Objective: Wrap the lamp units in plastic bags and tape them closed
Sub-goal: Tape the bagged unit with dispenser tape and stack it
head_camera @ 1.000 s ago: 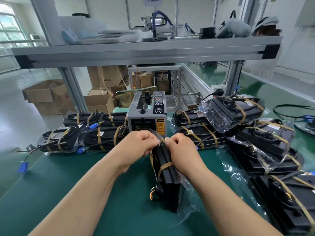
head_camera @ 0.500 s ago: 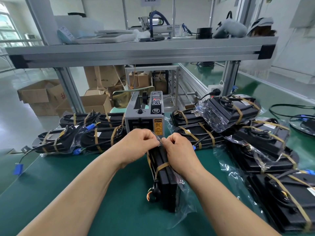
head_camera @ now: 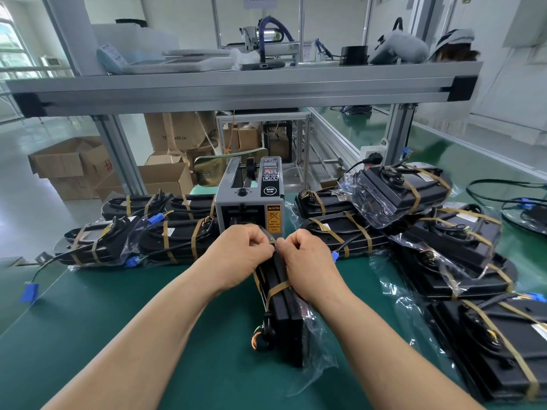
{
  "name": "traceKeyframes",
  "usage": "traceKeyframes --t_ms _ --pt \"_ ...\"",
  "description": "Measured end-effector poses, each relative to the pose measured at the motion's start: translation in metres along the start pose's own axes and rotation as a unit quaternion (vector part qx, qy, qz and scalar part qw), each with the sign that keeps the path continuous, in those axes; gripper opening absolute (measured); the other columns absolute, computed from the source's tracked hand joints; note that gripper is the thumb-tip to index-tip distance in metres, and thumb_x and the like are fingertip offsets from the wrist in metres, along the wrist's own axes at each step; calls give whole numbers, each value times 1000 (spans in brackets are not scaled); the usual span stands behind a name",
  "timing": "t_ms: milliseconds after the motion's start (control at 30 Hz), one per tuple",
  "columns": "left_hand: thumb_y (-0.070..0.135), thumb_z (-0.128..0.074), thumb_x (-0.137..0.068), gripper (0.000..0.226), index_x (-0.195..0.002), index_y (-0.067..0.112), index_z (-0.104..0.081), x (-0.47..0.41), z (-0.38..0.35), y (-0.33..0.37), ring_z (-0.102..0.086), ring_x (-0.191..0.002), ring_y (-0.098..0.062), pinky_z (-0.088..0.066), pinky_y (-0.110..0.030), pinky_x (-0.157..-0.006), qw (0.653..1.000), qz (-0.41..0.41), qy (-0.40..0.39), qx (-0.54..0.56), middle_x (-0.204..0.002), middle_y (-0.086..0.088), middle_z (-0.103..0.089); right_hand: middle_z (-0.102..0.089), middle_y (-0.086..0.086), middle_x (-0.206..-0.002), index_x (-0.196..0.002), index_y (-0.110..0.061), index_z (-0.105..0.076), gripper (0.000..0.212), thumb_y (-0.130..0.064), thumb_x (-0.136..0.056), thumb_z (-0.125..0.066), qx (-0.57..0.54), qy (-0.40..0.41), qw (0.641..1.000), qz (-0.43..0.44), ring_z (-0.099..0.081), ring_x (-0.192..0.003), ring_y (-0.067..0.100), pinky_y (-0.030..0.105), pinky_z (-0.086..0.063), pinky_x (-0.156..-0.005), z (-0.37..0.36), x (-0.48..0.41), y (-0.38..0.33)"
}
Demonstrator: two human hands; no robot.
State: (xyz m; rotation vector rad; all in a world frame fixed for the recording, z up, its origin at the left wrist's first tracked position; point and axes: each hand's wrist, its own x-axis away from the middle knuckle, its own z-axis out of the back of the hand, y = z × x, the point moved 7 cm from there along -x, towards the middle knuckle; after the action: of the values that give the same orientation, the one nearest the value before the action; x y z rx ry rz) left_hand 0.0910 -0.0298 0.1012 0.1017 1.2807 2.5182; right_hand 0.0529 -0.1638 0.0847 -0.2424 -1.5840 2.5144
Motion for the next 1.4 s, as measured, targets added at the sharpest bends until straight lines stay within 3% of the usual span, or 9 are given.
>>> traceKeyframes --t_ms 233,333,433,567,700,1100,1233,1300,1400 --pt "22 -71 -87 20 -69 16 -62 -1 2 -2 -42 -45 -1 -40 -19 -52 1000 21 -2 5 -47 15 -51 -58 -2 -85 -80 -19 -54 26 -35 -100 -51 5 0 1000 2 -53 -78 15 34 -44 -69 -1 0 -1" --pt "24 -74 -85 22 -69 15 -63 -1 5 -3 -49 -58 -12 -47 -32 -63 999 36 3 10 -59 6 -55 -59 -1 -87 -81 -19 -55 26 -36 -100 -51 2 1 1000 0 -54 -81 16 37 -47 -73 0 1 0" --pt "25 -76 -85 24 -70 15 -60 -1 5 -7 -48 -63 -18 -47 -33 -63 997 68 -1 45 -65 -2 -53 -59 -1 -88 -82 -18 -55 26 -36 -100 -51 8 2 1000 1 -54 -81 16 36 -47 -73 0 1 0" --pt "21 -76 -84 21 -74 14 -59 -1 0 -15 -39 -55 -13 -36 -24 -51 989 101 1 107 -52 8 -45 -58 -3 -83 -81 -19 -55 26 -36 -100 -51 12 1 1000 0 -52 -77 14 33 -43 -68 -1 -1 1" --pt "21 -76 -83 21 -73 13 -59 -3 -2 -18 -36 -49 -7 -28 -25 -49 984 109 29 135 -38 15 -43 -58 -3 -84 -81 -20 -54 25 -35 -101 -51 25 1 1000 10 -53 -80 16 33 -43 -69 -1 -2 0" --pt "28 -74 -85 26 -68 20 -57 -2 -13 -27 -37 -37 0 -30 -21 -45 967 139 52 205 -39 14 -45 -58 -2 -91 -84 -20 -53 25 -38 -102 -49 26 -1 1000 11 -54 -86 17 34 -46 -76 1 -3 3" --pt "27 -74 -85 17 -79 15 -63 1 -13 -31 -42 -43 -4 -35 -24 -50 963 148 35 224 -47 10 -51 -58 -2 -93 -91 -19 -53 43 -61 -90 -56 16 -9 1000 14 -55 -84 16 34 -47 -72 0 -2 1" --pt "17 -67 -90 5 -87 13 -67 4 -12 -34 -44 -43 -5 -38 -23 -49 958 163 28 236 -51 7 -55 -55 1 -115 -113 -19 -53 61 -70 -81 -61 31 -24 999 8 -56 -100 17 35 -49 -84 -4 -4 1" --pt "5 -57 -93 20 -79 17 -65 7 -11 -37 -43 -41 -4 -38 -21 -47 947 178 27 265 -58 2 -52 -41 5 -149 -149 -17 -34 97 -72 -76 -67 52 -67 996 -2 -46 -131 22 35 -39 -101 -11 -7 -1"
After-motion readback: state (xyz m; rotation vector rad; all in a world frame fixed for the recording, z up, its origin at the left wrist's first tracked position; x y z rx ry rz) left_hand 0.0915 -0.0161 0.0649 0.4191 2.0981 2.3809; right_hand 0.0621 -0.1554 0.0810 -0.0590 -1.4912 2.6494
